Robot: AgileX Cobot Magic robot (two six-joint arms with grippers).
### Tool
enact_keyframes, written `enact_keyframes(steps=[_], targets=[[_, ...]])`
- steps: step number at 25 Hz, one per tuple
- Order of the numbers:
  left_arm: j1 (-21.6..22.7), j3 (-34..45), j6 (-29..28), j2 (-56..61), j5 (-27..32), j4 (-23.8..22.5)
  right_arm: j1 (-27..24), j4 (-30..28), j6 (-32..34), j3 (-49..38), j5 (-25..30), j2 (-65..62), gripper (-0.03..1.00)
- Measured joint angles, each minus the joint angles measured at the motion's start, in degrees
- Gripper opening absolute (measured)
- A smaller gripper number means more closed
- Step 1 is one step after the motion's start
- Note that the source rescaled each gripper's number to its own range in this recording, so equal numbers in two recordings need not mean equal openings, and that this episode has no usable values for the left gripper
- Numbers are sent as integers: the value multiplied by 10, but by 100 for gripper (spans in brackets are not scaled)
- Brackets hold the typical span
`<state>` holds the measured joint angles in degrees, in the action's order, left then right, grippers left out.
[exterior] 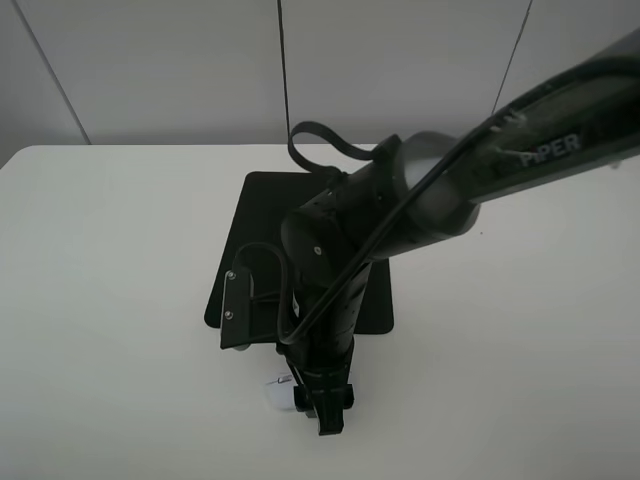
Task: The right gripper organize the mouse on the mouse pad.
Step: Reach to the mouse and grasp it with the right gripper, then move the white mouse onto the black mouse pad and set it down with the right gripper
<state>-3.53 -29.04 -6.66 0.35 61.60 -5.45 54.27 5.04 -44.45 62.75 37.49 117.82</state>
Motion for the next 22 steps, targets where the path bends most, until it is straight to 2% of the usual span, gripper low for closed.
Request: enact_keyframes(steps=[1,2,22], targets=[[0,0,0,0,0,0,0,-1,0,0,-4,0,4],[0,0,0,0,0,0,0,-1,0,0,-4,0,0],[0,0,0,0,0,0,0,-1,0,0,-7,0,0]])
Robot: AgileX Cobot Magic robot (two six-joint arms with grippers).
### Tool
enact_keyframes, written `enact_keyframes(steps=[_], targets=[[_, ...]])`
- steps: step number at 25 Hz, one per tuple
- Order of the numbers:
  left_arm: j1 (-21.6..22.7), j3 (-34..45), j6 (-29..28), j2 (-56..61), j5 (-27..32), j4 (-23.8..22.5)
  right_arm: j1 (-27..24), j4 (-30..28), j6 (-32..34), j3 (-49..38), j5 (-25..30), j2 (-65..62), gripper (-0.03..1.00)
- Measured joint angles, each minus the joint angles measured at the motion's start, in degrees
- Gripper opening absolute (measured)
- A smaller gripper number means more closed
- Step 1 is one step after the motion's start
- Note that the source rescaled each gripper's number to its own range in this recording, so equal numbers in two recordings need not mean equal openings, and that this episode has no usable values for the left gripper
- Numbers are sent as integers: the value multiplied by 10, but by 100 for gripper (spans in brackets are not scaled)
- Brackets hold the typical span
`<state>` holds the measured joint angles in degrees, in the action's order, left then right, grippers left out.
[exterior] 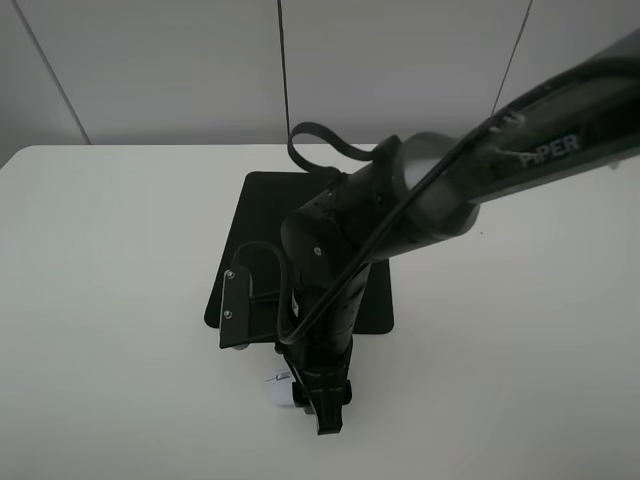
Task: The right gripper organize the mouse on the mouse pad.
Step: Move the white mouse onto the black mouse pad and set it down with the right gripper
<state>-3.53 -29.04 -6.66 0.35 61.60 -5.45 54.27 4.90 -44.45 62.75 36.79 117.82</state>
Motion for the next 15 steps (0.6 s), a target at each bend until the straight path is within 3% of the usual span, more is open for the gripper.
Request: enact_keyframes(steps=[10,15], targets=[[0,0,0,0,0,0,0,-1,1,14,18,-8,0],[0,0,0,0,0,0,0,-2,80,65,54,-29,0]])
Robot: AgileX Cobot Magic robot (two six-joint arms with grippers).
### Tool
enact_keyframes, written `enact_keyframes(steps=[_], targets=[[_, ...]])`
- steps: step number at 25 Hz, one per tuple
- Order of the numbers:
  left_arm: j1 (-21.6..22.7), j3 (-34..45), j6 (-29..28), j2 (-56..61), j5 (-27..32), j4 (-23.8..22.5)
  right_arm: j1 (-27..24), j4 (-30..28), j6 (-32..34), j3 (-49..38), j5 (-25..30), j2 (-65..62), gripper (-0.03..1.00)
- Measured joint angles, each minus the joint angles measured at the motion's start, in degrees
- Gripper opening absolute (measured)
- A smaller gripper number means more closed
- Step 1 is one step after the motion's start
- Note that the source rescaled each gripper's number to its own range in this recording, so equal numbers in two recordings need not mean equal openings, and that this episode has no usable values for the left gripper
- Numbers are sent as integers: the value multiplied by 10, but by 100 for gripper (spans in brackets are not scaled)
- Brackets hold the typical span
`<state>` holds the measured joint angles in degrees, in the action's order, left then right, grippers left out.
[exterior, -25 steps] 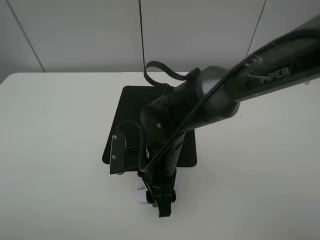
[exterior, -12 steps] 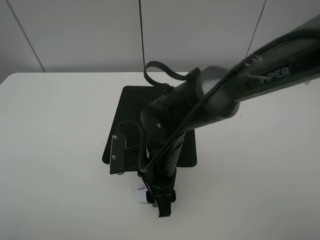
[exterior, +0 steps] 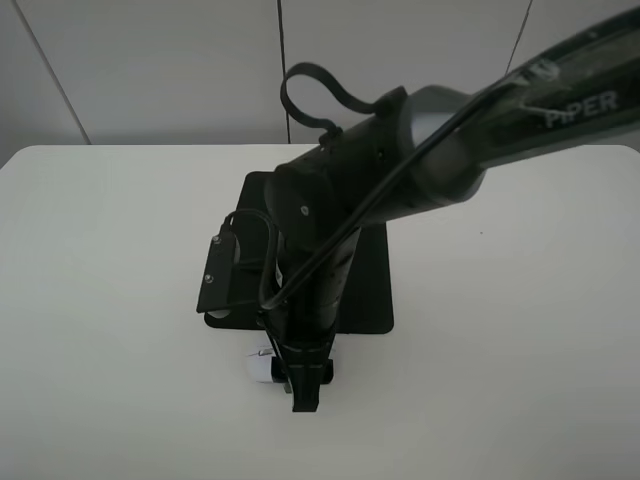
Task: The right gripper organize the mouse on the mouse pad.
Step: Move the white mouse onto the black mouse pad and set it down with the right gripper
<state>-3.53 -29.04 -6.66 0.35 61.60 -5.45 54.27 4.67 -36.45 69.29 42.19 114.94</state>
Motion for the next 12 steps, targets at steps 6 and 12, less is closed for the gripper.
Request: enact_keyframes(steps=[6,12], targets=[[0,0,0,0,0,0,-22,-24,170,69,6,-1,0],[0,0,0,0,0,0,-75,-69,350,108,3,-1,0]])
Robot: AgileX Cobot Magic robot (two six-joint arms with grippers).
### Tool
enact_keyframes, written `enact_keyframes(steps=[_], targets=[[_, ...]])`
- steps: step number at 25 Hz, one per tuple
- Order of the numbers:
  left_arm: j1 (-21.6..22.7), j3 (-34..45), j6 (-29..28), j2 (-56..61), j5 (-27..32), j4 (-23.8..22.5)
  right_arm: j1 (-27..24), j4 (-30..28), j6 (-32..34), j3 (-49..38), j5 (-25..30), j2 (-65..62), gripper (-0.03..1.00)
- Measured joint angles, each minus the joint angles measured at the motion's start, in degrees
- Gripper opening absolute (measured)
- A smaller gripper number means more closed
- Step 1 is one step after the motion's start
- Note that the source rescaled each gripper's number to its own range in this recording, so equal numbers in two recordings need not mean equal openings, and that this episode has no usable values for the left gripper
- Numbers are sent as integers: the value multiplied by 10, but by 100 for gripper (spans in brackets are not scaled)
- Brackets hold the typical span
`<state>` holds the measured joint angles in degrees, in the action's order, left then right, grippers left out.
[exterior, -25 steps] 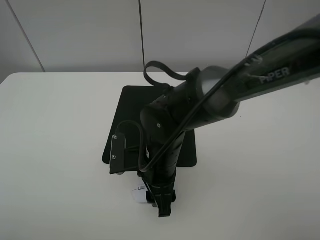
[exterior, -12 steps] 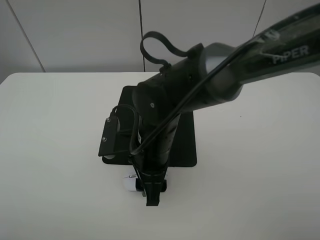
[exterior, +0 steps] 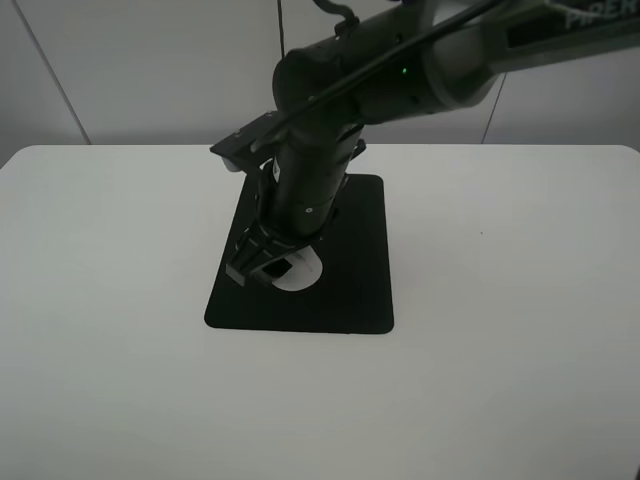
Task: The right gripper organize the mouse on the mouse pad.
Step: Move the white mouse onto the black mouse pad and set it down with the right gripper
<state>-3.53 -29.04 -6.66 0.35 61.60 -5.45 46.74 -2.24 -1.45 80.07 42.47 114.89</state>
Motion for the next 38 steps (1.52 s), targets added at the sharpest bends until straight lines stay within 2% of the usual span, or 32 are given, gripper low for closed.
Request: enact_keyframes(steps=[6,11,15,21,27,38], targets=[[0,0,0,0,0,0,-50,-37,166,20,-4,16,0],[0,0,0,0,0,0,-67,-70,251,53,-3,53,0],[0,0,0,0,0,0,-67,-101,304,101,21,94,0],[0,0,0,0,0,0,-69,-112,353,169,44,149,0],[0,0,0,0,0,0,-71,-112,373,225,65,189,0],[0,0,0,0,0,0,-76,-111,378,229,66,219,0]])
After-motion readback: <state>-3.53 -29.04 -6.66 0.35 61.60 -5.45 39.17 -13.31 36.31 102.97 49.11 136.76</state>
